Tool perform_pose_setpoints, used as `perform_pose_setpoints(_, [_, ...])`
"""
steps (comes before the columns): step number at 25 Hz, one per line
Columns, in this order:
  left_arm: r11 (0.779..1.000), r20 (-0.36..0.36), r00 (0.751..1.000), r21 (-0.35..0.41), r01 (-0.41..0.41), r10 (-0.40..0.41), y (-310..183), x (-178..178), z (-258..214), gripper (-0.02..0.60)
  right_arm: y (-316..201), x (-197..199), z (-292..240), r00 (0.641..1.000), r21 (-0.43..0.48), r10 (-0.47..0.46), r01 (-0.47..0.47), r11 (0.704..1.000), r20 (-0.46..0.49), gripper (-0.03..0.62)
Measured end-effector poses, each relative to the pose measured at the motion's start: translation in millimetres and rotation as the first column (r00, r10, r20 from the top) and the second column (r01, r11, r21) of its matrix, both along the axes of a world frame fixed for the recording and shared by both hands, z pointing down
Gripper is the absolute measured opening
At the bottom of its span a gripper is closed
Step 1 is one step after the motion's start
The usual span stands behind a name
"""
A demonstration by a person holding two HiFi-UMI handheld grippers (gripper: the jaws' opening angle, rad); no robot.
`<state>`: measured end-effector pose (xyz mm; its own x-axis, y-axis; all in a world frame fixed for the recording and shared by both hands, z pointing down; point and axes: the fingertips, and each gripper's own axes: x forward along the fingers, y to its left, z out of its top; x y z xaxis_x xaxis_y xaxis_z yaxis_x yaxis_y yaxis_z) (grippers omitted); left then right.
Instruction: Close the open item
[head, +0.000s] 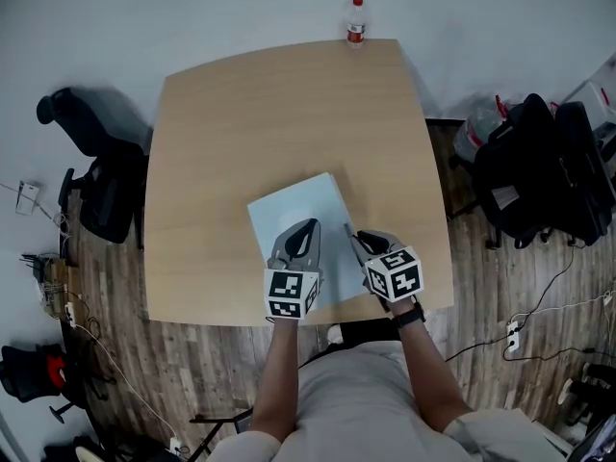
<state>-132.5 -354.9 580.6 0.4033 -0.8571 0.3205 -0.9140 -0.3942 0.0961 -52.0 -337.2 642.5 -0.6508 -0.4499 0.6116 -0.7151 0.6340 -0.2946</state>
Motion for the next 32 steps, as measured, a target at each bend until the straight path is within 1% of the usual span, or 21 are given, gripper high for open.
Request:
perform_pose_setpoints(2, [1.0,0.014,1.0,-0.02,-0.014,0.014,-3,2,8,0.009,0,-1,7,1.0,-0.022,-0.007,0.007,1.0,-0.003,0.031])
perform_pose_setpoints(4, [0.999,0.026,0.999,-0.041,-0.024,0.025,-6,3,15,0.009,1,-3,13,1.0,-0.045,-0.02,0.019,0.999,-0.014,0.107])
perform_pose_setpoints(8, [0.998,0.025,0.999,-0.057,-0.019,0.021,-12,3,22,0.009,6,-3,26,0.999,-0.119,-0.04,0.038,0.992,-0.011,0.123])
perform_pose_setpoints(12, [0.997,0.032,0.999,-0.07,-0.021,0.023,-16,4,27,0.009,12,-2,39,0.998,-0.224,-0.03,0.039,0.974,0.046,0.126])
perform_pose_setpoints(15, [0.996,0.04,0.999,-0.082,-0.023,0.027,-19,3,30,0.009,16,-3,45,0.997,-0.276,-0.033,0.051,0.96,0.069,0.124])
perform_pose_setpoints(17, [0.996,0.042,0.999,-0.088,-0.023,0.027,-21,2,32,0.009,17,-3,47,0.997,-0.29,-0.033,0.053,0.956,0.074,0.123])
perform_pose_setpoints(20, [0.995,0.051,0.998,-0.099,-0.024,0.029,-23,2,36,0.009,16,-4,48,0.996,-0.297,-0.025,0.05,0.954,0.088,0.085])
perform_pose_setpoints(25, [0.994,0.055,0.998,-0.108,-0.029,0.035,-23,5,38,0.009,13,-3,49,0.998,-0.291,-0.017,0.036,0.956,0.066,0.066])
perform_pose_setpoints(28, [0.993,0.06,0.997,-0.114,-0.036,0.043,-22,10,40,0.009,13,1,53,1.0,-0.288,-0.02,0.026,0.957,0.022,0.057])
perform_pose_setpoints(32, [0.992,0.067,0.997,-0.12,-0.04,0.048,-22,11,42,0.009,13,2,62,0.997,-0.278,-0.037,0.017,0.96,-0.067,0.051])
